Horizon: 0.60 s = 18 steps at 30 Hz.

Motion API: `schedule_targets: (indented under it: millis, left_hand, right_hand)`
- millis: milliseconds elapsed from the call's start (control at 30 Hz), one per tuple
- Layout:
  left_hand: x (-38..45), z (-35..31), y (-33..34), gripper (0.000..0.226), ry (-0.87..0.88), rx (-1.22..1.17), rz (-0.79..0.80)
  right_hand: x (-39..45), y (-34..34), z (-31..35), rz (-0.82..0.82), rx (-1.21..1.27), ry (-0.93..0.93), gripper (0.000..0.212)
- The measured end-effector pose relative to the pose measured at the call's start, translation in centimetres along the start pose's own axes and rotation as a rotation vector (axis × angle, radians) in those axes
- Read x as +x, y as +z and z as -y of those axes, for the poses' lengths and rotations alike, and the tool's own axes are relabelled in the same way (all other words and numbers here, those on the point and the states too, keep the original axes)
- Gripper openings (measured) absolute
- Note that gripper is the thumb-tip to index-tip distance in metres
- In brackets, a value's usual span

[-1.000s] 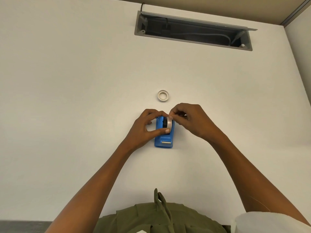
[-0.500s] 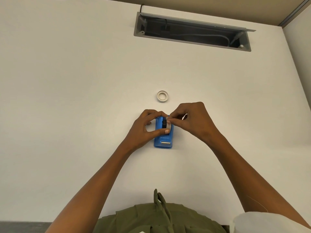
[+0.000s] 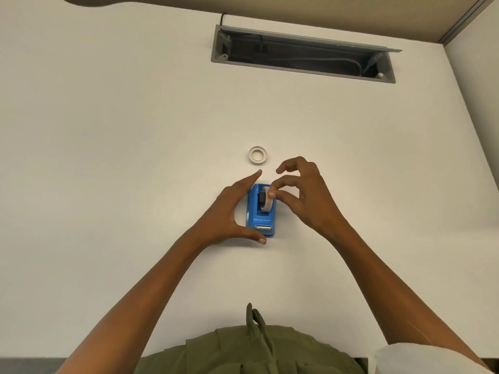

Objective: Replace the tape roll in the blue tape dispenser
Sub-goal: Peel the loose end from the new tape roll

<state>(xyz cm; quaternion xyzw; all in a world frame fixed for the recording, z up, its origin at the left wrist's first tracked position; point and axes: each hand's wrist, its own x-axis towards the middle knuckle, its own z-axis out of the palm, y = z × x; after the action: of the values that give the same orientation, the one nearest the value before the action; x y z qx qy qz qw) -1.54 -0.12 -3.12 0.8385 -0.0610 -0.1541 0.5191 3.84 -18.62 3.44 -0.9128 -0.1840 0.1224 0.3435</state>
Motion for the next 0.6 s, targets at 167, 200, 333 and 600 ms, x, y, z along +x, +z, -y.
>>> schedule_targets:
  millis: [167, 200, 333, 600]
  left_hand:
    - [-0.1, 0.3, 0.4, 0.108, 0.026, 0.076, -0.014]
    - [-0.2, 0.3, 0.5, 0.108, 0.037, 0.078, -0.029]
    - [-0.5, 0.1, 0.6, 0.107, 0.06, 0.072, -0.068]
    - [-0.7, -0.3, 0.9, 0.107, 0.032, 0.081, -0.093]
  right_hand:
    - [-2.1, 1.3, -0.2, -0.157, -0.105, -0.131, 0.005]
    - [-2.5, 1.7, -0.2, -0.187, -0.12, -0.15, 0.005]
    - [-4.0, 3.0, -0.5, -0.343, -0.179, -0.231, 0.003]
    - [-5.1, 4.0, -0.3, -0.53, -0.298, -0.335, 0.015]
